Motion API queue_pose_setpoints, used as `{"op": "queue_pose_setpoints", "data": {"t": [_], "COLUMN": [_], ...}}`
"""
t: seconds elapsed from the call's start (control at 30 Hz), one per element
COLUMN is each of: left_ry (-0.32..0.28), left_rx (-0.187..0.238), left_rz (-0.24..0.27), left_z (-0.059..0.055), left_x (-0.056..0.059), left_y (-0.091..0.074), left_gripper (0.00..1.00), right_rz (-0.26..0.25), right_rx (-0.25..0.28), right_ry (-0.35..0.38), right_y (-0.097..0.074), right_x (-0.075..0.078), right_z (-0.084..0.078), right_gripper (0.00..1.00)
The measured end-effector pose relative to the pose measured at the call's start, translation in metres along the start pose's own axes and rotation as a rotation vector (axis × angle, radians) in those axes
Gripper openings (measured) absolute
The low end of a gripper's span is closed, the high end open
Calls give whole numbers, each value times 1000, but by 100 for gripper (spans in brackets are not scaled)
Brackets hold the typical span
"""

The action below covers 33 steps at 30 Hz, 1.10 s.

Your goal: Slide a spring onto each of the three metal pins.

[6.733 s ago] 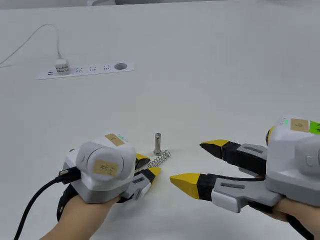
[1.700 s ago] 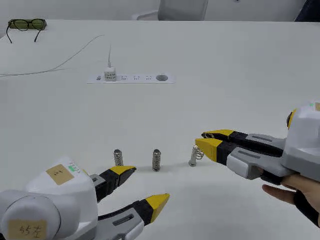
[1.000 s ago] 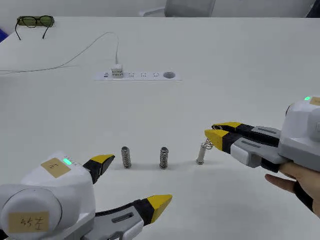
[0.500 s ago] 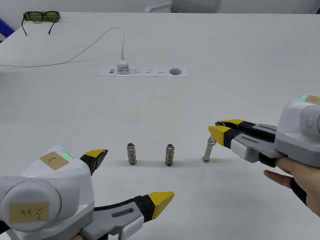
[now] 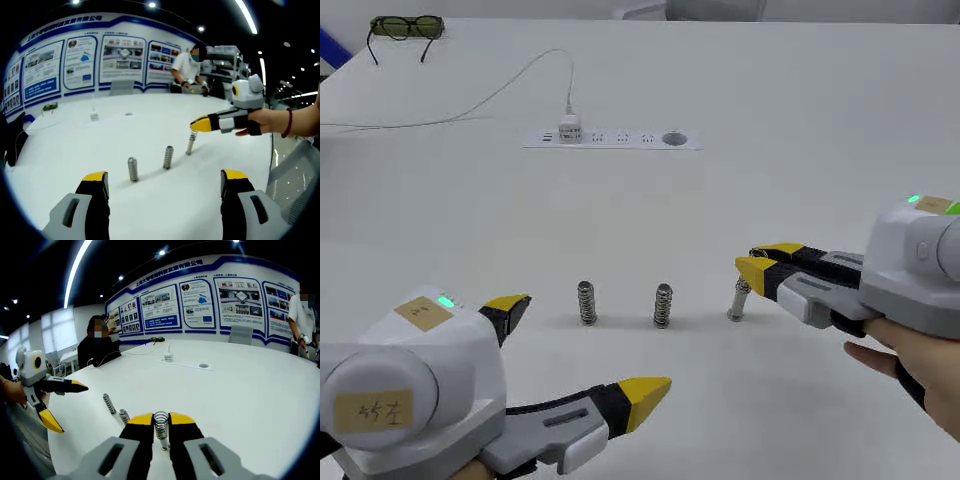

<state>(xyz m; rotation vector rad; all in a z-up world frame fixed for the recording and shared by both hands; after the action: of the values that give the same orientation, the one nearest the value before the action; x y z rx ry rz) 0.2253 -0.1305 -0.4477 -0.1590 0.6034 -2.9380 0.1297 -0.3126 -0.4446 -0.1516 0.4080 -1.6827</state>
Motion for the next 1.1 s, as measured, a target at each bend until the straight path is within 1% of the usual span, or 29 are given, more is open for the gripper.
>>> {"op": "queue_pose_setpoints", "data": {"t": [0.27,0.4,0.63,0.73,0.9,1.0,1.1], "left_ry": [-6,-5,-5,-4,-2,-9,-5], "left_rx": [-12,-14,-19,-20,-23,-15,-20], "left_rz": [-2,-1,-3,-5,-7,-11,-8], "left_z": [-2,-3,-4,-4,-4,-3,-4], "left_x": [0,-1,0,0,1,1,1], "left_y": [0,0,0,0,1,1,0], "left_gripper": [93,93,92,92,92,91,91], "right_rz": [-1,-2,5,7,8,9,7], "right_rx": [-11,-28,-57,-59,-71,-76,-83], "right_ry": [9,2,-21,-21,-26,-30,-38], "right_y": [3,5,7,8,10,11,12], "right_x": [0,0,-7,-5,-6,-6,-7], "right_z": [-5,-9,-18,-20,-25,-27,-30], "right_gripper": [12,12,12,12,12,12,12]}}
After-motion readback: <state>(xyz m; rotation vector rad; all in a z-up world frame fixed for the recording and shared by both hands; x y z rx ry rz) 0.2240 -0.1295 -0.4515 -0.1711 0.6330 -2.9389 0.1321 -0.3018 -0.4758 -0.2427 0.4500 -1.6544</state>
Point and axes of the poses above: the centre of the closed fingertips' face, and the gripper's own axes: y roughly forward along the fingers, x roughly to its right, z roughly out of its top, the point moved 5 cm from there along -y, roughly backward along the fingers, and after that the axes turned 4 degrees about z, right-handed, at the moved point
